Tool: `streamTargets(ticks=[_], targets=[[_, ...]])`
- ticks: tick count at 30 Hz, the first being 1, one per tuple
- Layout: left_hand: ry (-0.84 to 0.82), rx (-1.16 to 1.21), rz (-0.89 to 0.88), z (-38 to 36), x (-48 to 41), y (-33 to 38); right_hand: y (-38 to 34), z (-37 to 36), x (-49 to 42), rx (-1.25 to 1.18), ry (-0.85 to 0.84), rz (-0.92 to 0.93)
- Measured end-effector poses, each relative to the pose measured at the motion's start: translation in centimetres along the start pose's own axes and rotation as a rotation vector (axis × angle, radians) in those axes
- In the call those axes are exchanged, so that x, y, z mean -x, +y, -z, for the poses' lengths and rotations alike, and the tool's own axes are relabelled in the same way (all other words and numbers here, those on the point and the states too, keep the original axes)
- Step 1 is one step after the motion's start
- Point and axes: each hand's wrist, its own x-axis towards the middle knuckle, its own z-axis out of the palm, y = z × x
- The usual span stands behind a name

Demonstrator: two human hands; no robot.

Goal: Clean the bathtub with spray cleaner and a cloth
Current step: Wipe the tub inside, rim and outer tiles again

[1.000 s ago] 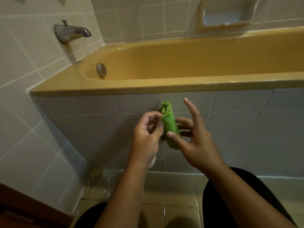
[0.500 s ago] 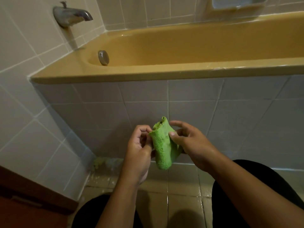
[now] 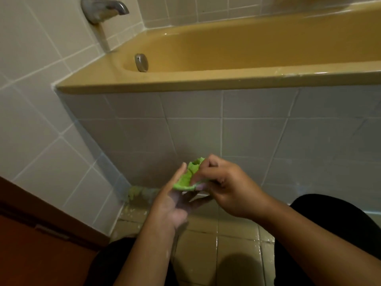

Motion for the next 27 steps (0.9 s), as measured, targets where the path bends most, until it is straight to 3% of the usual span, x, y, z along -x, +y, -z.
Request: streamTargets(ticks=[2,4,9,16,18,21,27], targets=[[0.030,0.062,-0.059,0.3,-0.1,0.2,0.3,-0.4,0.2,0.038,-0.084,0.050],[0.058,0.069,-0.122,0.9,-0.6,0.5,0.4,-0.3,0.3,-0.002,-0.140,-0.012],[0.145,-0.046,-0.307,1.4,-0.7,0.5,0.9,-0.3,0.2,-0.123,0.032,-0.469],[0.040,-0.105,-0.398,1.3,-0.5,1.5,2.7,-0.8,-0.6,-0.619,0.134,-0.895],[0.020,-0.091,-0.408,1.8,-0.4,2.0,3.5,-0.9,-0.7,-0.616,0.148,-0.961],[-0.047,-0.057,-0.425,1.9,0.1,3.0,4.5,-0.8,-0.5,-0.428,0.072,-1.016],[-0.159,-0.031,-0.520,2.7,0.0,5.1,4.3,-2.3,-0.6,-0.598,-0.039,-1.214]])
